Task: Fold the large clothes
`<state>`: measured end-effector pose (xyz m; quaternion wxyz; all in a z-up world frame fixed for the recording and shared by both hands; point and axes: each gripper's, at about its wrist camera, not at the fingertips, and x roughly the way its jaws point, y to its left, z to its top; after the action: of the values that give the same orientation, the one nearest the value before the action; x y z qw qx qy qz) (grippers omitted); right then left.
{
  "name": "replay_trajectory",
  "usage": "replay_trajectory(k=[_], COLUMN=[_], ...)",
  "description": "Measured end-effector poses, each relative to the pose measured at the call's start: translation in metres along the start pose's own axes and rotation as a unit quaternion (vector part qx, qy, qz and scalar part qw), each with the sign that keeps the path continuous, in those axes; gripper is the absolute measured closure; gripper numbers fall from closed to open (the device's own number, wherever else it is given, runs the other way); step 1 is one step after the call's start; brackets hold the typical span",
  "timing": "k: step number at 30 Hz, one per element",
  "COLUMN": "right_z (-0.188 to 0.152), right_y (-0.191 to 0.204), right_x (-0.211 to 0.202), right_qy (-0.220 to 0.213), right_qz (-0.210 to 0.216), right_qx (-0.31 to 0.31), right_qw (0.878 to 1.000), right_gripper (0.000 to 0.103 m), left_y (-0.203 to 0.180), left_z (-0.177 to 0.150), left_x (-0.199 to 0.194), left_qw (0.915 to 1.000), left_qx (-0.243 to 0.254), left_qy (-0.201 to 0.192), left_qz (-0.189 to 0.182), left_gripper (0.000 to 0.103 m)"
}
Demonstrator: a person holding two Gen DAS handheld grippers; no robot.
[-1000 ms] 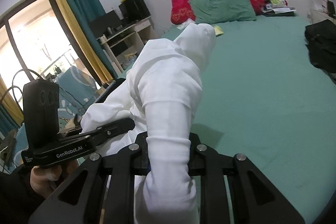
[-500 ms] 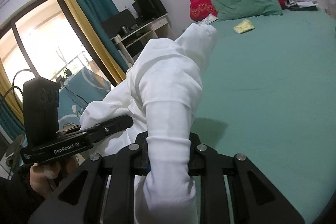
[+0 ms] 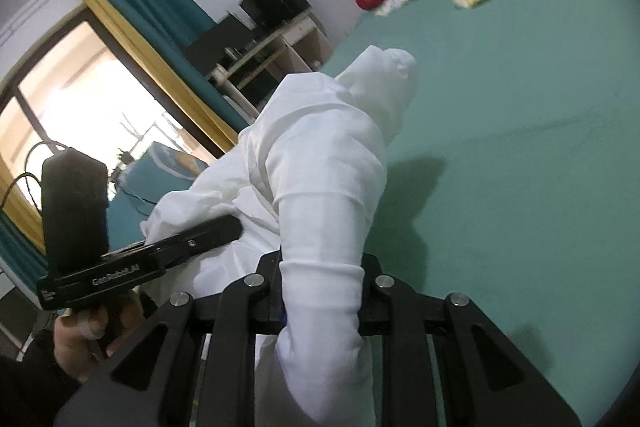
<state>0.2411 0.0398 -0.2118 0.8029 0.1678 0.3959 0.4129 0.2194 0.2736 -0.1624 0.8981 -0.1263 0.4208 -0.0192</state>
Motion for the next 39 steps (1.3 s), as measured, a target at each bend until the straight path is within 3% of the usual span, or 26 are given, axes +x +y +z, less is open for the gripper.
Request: replay_trajectory(k=[4,6,8,13,17,21,25,29,39], right_z=[-0.006,-0.009,-0.007,-0.001,0.007,0.012,0.009,-0.002,-0.01], right_y=[-0.016,-0.025,-0.029,-0.019,-0.017,-0.014,-0.013,-0.022,-0.022], right_x=[0.024,0.026,0.027,0.016,0.001,-0.015,-0.02,-0.02,-0.029], right_qy=[0.048,0.057,0.063,0.078,0.085,0.091,0.113,0.132,0.162], right_qz=[-0.047,-0.052,-0.05,-0.085,-0.114,-0.152,-0.174,-0.18,-0.18], right_qx=[0.009,0.02,0.023,-0.006,-0.01,-0.028,-0.039,-0.042,-0.047], right_qw=[0.998,0.997,0.997,0.993,0.99,0.984,0.977,0.974,0.969], right_gripper=[0.07,0.063,0.059,0.05,0.045,0.04,0.037,0.027,0.022], left_y=[0.024,0.036,0.039,0.028,0.016,0.001,0.002,0.025,0.02], left_z=[-0.009,-0.011,-0.012,-0.017,-0.026,-0.028,-0.032,-0.044,-0.06], left_x=[0.035,0.043,0.045,0.024,-0.011,-0.027,-0.018,-0.009,-0.027], left_qw=[0.996,0.9941,0.9938,0.9949,0.9957,0.9951,0.9913,0.9896,0.9888], left_qx=[-0.049,-0.068,-0.068,-0.056,-0.04,-0.014,-0.007,-0.045,-0.052], left_qy=[0.074,0.084,0.087,0.076,0.03,0.001,0.025,0.06,0.039], left_qz=[0.009,0.007,0.008,0.035,0.078,0.098,0.129,0.123,0.134], left_gripper=[0.08,0.072,0.071,0.067,0.064,0.064,0.064,0.064,0.064])
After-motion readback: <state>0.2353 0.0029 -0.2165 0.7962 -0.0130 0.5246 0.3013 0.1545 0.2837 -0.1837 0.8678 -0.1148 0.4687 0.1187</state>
